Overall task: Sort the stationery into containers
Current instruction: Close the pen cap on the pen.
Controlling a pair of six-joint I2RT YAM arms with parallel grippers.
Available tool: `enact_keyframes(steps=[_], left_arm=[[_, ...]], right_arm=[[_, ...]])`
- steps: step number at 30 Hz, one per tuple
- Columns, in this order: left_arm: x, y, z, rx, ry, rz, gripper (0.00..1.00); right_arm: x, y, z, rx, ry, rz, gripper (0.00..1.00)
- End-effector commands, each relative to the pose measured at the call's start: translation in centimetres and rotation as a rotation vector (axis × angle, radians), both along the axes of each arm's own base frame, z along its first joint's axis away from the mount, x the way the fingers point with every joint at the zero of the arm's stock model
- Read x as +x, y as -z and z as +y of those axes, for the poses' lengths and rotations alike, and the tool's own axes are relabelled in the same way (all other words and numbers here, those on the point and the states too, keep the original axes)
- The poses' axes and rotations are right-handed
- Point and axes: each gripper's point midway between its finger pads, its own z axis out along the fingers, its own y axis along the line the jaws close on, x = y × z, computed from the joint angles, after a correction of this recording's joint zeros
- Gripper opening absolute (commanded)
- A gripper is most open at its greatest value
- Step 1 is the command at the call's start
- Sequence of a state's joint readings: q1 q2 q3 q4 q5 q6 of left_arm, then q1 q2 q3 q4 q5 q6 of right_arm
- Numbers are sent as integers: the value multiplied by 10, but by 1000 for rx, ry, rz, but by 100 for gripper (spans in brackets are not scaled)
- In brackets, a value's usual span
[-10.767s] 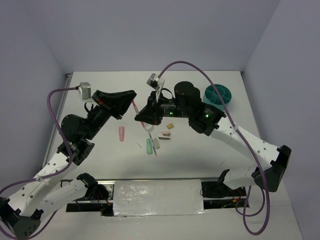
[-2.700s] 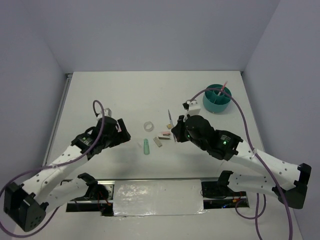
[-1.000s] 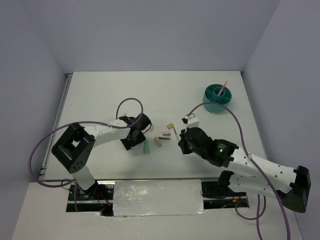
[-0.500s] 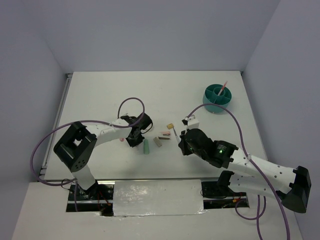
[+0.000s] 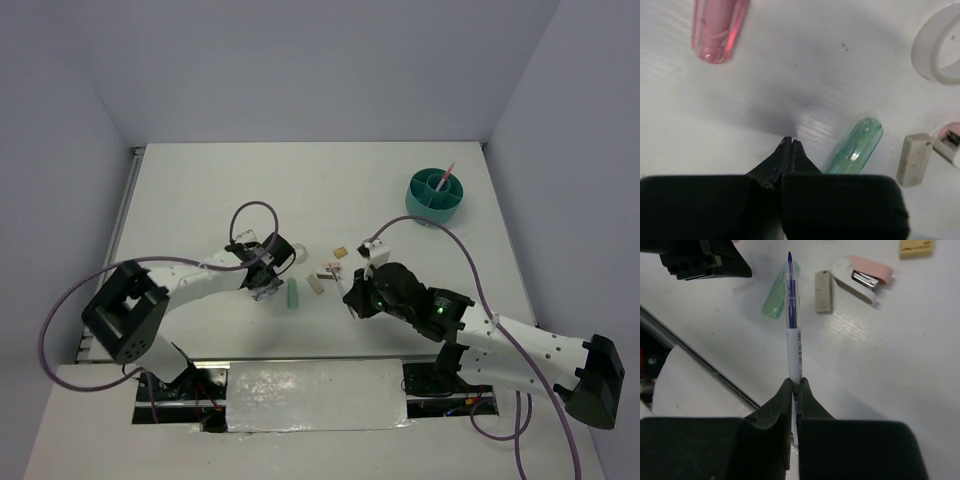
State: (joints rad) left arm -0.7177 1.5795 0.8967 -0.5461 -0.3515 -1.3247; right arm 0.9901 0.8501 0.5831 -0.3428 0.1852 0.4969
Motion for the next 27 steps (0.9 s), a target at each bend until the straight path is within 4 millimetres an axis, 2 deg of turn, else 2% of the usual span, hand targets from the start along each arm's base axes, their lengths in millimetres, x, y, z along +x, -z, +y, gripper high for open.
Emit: enact_keyframes(steps=[1,2,3,6,10,12,14,15,16,17,19,20,22,25,26,27], left_arm=[[7,-44,5,-50,31,-159,0],[10,-57,5,-62,50,-206,0],[13,-81,6,-106,52,-282,0],[15,-108,19,-116,25,-388,0],[16,-111,38,-5,32,-368,0],[19,-116,35,27,86,-360,13],[14,-110,38,84,171,-311,26],[13,-109,38,98,200,-299,39],[9,-104,39,123,264,-281,45],[9,-106,23,56,338,-300,53],[-1,-89,22,51,423,-280,65],[-1,-89,10,1,469,-301,67],[-7,-77,12,10,504,-272,66],[-13,-61,9,10,547,-222,54],[-15,-53,8,14,558,-195,47],[-17,-49,8,13,565,-177,47]], right_arm=[[-5,-21,30,176,-85,-22,0],[-4,-21,34,190,-82,-19,0],[-4,-20,36,200,-85,-13,0],[3,-7,44,193,-54,17,0],[10,3,47,137,-23,48,0],[9,0,50,140,-38,52,0],[9,2,46,123,-26,58,0],[12,0,43,119,-6,43,0],[11,1,38,105,3,45,0],[13,1,35,98,18,39,0],[14,-1,27,84,43,29,0],[14,-4,25,83,46,23,0],[13,-6,22,76,47,22,0],[11,-8,23,72,34,24,0],[10,-8,23,70,26,25,0],[10,-7,23,62,26,26,0]])
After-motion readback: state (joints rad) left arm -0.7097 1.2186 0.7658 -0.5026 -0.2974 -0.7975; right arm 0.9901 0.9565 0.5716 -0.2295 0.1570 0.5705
